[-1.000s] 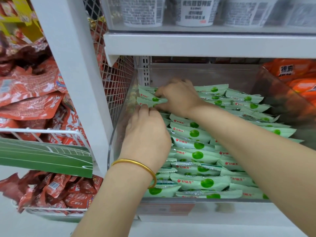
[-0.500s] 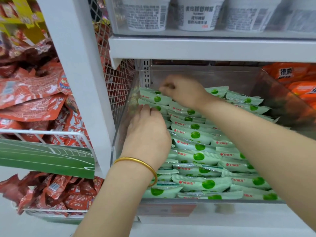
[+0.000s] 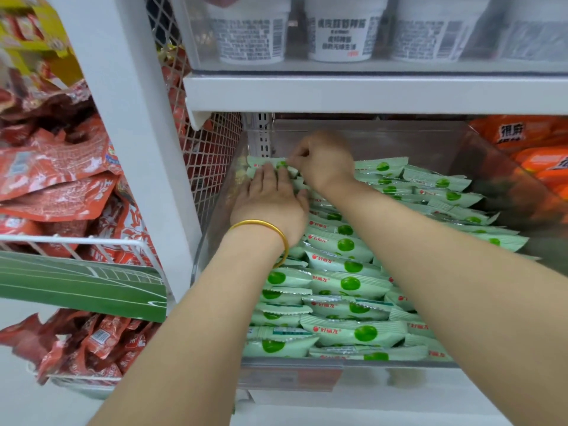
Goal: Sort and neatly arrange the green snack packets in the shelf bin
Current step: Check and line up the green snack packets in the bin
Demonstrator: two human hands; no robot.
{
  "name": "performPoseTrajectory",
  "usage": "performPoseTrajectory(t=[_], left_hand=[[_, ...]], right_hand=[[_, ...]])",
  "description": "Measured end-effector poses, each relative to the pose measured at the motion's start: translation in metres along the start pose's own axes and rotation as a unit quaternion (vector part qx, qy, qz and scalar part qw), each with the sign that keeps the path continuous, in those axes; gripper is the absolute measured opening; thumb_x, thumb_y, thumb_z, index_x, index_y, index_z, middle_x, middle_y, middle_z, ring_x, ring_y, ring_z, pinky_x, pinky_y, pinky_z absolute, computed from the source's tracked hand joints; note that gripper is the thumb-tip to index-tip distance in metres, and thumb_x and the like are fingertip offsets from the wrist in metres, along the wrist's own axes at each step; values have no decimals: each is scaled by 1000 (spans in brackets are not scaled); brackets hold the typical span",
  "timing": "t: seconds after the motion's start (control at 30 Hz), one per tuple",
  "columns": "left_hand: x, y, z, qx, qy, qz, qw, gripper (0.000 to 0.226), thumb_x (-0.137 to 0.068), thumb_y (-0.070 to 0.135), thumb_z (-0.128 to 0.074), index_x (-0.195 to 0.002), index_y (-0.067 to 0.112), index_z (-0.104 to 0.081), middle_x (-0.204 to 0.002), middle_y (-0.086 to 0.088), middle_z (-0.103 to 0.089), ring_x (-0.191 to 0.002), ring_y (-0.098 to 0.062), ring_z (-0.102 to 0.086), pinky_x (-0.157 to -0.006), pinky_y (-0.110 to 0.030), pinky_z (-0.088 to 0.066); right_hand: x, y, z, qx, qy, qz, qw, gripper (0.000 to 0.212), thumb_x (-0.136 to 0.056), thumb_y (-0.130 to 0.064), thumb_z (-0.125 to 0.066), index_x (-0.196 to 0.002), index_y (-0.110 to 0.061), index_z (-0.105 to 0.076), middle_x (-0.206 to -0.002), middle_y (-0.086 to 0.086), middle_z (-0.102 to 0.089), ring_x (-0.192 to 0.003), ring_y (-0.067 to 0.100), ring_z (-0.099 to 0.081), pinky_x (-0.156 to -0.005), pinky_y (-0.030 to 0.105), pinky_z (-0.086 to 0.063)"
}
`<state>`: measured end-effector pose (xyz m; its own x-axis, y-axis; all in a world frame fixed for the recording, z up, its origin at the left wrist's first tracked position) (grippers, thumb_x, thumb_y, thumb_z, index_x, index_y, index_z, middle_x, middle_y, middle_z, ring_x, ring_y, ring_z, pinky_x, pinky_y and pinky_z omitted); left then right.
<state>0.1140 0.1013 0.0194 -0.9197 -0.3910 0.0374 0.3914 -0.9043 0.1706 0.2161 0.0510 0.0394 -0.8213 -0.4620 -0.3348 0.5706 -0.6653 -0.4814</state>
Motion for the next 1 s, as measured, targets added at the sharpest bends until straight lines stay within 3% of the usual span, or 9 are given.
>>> performPoseTrajectory(t=[0.13,0.23,0.33,0.43,0.53,0.67,0.77,0.9,1.0], left_hand=[[1,-1,-4,-12,-19,12,1000,59,-100,41,-9,-150,10,-1,-158,-10,7,-146,-20,6,-115,-34,6],[2,-2,-7,-9,-28,18,999,60,-100,42,-9,-151,10,-3,-158,-10,2,-146,-21,1,-116,-34,4],[2,-1,-7,-16,-40,19,999,61,-99,43,-9,-150,10,-4,-158,-11,-1,-146,-22,-1,-116,-35,2],[1,-1,-3,4,-47,29,998,60,-100,41,-11,-150,8,-6,-158,-11,-2,-146,-22,-2,-116,-36,0],[11,0,10,87,17,37,995,52,-100,29,-23,-143,0,-26,-151,-21,-23,-139,-31,-23,-111,-40,-22],[52,11,35,294,153,-2,943,33,-99,23,-32,-111,0,-53,-114,-22,-56,-105,-33,-52,-84,-35,-37],[83,24,42,514,90,-67,851,40,-93,54,-36,-117,27,-54,-117,4,-62,-104,-11,-60,-99,-33,-40],[122,41,37,450,52,-224,863,56,-87,28,-62,-129,52,-33,-113,24,-52,-106,8,-55,-91,-7,-41],[131,40,34,477,38,-263,837,73,-83,9,-66,-130,56,-36,-122,10,-52,-107,-10,-59,-92,-23,-49]], right_hand=[[1,-2,14,-135,16,-37,990,15,-91,-24,-58,-92,-14,-69,-92,0,-69,-87,17,-62,-81,30,-50],[8,5,21,-264,65,-82,959,15,-91,-21,-58,-77,-21,-62,-78,-7,-63,-69,11,-63,-62,25,-48],[28,11,32,-463,79,-148,870,21,-94,-14,-55,-74,-20,-54,-82,-3,-62,-56,12,-66,-45,23,-49],[57,17,56,-592,89,-218,771,15,-95,-10,-55,-80,-13,-52,-92,5,-63,-63,19,-67,-52,26,-55],[93,31,83,-629,85,-258,728,13,-95,-7,-53,-82,-11,-50,-81,4,-62,-64,21,-68,-56,28,-57],[136,48,108,-611,30,-248,752,3,-94,-8,-53,-95,-6,-55,-79,8,-67,-53,11,-66,-44,18,-48],[158,52,121,-566,15,-219,794,10,-92,-9,-55,-82,-9,-57,-56,-2,-65,-44,7,-60,-40,16,-45],[172,52,128,-528,37,-181,829,13,-89,-8,-59,-76,-10,-58,-48,-5,-60,-40,6,-54,-39,16,-42],[173,51,126,-537,40,-164,826,10,-89,-9,-60,-79,-10,-60,-55,-1,-60,-40,7,-52,-39,16,-40]])
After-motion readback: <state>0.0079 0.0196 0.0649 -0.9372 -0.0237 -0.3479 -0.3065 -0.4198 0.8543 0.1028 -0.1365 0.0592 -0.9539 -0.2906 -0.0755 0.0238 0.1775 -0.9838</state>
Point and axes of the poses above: each hand's wrist, its own x-axis away from the middle knuckle, its own z-axis out of the back of the hand, y = z × x, the point moved 3 cm from there along -x, towards the middle knuckle
